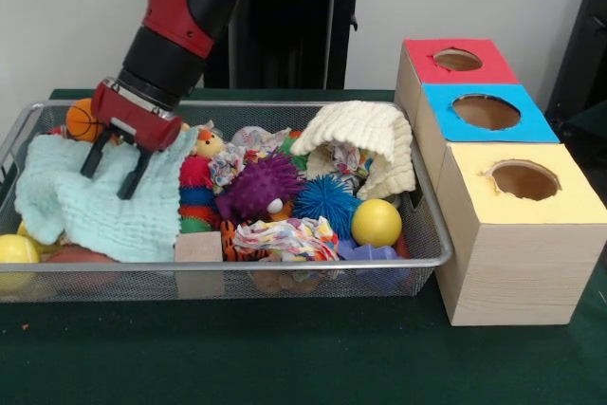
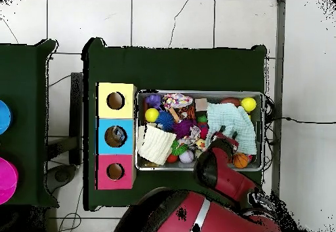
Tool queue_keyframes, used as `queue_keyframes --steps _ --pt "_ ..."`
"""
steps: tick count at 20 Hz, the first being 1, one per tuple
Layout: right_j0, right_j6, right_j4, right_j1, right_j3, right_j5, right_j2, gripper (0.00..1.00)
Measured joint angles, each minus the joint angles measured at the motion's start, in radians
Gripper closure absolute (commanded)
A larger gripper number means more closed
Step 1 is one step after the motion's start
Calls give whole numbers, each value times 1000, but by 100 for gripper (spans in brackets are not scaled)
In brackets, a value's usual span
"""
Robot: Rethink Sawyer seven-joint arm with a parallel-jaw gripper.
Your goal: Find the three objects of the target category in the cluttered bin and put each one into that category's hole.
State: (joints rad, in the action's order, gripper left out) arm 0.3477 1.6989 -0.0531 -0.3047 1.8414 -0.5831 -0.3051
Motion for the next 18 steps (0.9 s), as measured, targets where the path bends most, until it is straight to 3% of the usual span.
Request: queue_keyframes --steps 6,7,18 --pt "14 0 10 28 -16 -88 4 0" --pt "25 0 23 41 -22 -109 9 100" --pt "87 0 109 43 -27 -112 62 100"
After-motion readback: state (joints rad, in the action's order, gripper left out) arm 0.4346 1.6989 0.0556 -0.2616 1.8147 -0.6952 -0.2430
